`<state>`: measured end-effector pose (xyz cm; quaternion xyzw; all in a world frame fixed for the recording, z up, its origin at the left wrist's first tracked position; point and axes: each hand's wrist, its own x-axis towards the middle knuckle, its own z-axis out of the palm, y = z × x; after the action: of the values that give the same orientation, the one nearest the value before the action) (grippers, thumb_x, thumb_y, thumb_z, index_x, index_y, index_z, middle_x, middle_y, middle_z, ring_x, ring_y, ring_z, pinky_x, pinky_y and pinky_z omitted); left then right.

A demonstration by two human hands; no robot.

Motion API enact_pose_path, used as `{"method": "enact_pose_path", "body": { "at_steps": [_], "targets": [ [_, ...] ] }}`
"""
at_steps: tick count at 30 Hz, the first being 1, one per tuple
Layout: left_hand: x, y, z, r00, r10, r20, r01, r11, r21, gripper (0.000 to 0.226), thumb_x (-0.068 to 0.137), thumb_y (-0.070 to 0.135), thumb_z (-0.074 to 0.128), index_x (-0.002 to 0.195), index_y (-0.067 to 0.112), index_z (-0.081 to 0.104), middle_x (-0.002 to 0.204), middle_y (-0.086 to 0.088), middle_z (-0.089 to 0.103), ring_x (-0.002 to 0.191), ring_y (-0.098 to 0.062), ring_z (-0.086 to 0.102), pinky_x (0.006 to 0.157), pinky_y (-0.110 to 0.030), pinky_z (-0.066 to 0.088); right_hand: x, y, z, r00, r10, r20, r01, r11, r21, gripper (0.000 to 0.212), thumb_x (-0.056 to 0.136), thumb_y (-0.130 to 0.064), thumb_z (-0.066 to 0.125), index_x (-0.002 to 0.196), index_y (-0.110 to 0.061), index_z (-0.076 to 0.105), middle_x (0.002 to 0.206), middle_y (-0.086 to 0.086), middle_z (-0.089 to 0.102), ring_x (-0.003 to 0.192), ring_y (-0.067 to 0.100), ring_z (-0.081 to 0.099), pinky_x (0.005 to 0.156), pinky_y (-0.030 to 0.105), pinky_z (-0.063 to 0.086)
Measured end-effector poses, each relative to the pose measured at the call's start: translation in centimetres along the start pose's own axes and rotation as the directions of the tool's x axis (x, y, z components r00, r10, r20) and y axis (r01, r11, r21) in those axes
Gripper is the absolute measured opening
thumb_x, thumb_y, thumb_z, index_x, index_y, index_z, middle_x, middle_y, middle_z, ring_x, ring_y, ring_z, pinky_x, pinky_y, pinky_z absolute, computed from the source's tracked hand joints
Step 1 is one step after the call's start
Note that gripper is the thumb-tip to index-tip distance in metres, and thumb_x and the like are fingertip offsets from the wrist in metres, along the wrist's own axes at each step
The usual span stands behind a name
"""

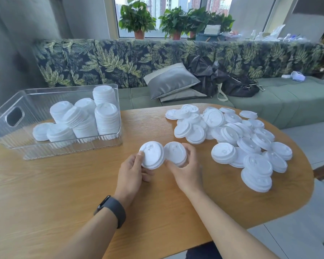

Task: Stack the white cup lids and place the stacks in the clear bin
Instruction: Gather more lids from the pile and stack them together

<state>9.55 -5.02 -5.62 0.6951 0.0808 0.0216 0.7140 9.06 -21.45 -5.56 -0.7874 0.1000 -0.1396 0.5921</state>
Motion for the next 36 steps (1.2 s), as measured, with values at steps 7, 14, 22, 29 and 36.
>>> {"method": "enact_pose_path", "body": {
  "at_steps": [7,14,22,29,36],
  "targets": [
    [-0.3,-0.4,-3.7,0.997,0.03,-0.067,-0.027,0.999,0.042,0.043,0.109,0.042,0.046,0.105,0.005,0.068,0.105,-0.018,0.072,0.091,-0.023,0.074,0.07,-0.037,0.064,-1.4,-1.9,2.6,0.946,0.137,0.293,-0.229,0.923,0.308,0.067,0.074,-0.009,0.091,0.126,-0.037,0.058,0.104,0.004,0.075,0.064,0.013,0.064,0.064,0.025,0.053],
    [-0.9,-0.8,-4.0,0.993,0.067,-0.098,-0.061,0.996,0.061,0.047,0.108,0.045,0.045,0.104,0.004,0.068,0.101,-0.01,0.075,0.088,-0.021,0.075,0.074,-0.04,0.065,-2.0,-2.3,3.6,0.906,0.137,0.401,-0.293,0.886,0.359,0.058,0.091,0.0,0.071,0.137,-0.03,0.05,0.102,0.009,0.079,0.087,0.028,0.078,0.08,0.035,0.06],
    [-0.8,-0.8,-3.7,0.987,0.101,-0.123,-0.089,0.991,0.103,0.044,0.108,0.044,0.046,0.099,0.008,0.069,0.09,-0.003,0.075,0.079,-0.008,0.071,0.069,-0.035,0.064,-2.0,-2.3,3.2,0.876,0.109,0.47,-0.293,0.894,0.338,0.044,0.097,0.002,0.064,0.132,-0.022,0.052,0.099,0.007,0.08,0.075,0.022,0.075,0.065,0.024,0.055],
    [-1.0,-0.8,-3.6,0.989,0.121,-0.088,-0.111,0.988,0.11,0.043,0.109,0.045,0.043,0.102,0.01,0.068,0.092,-0.006,0.075,0.083,-0.019,0.073,0.067,-0.035,0.063,-2.0,-2.3,3.0,0.841,0.085,0.534,-0.237,0.945,0.223,0.023,0.095,-0.004,0.069,0.116,-0.013,0.066,0.098,0.006,0.08,0.057,0.014,0.064,0.057,0.023,0.048],
    [-1.1,-0.7,-3.7,0.994,0.101,-0.034,-0.099,0.994,0.053,0.041,0.11,0.038,0.042,0.108,0.005,0.065,0.086,-0.018,0.074,0.069,-0.019,0.071,0.061,-0.028,0.057,-1.9,-2.3,2.7,0.817,0.076,0.572,-0.208,0.963,0.169,0.029,0.09,-0.007,0.075,0.118,-0.014,0.068,0.093,0.006,0.079,0.06,0.016,0.064,0.061,0.026,0.048]
  ]
}}
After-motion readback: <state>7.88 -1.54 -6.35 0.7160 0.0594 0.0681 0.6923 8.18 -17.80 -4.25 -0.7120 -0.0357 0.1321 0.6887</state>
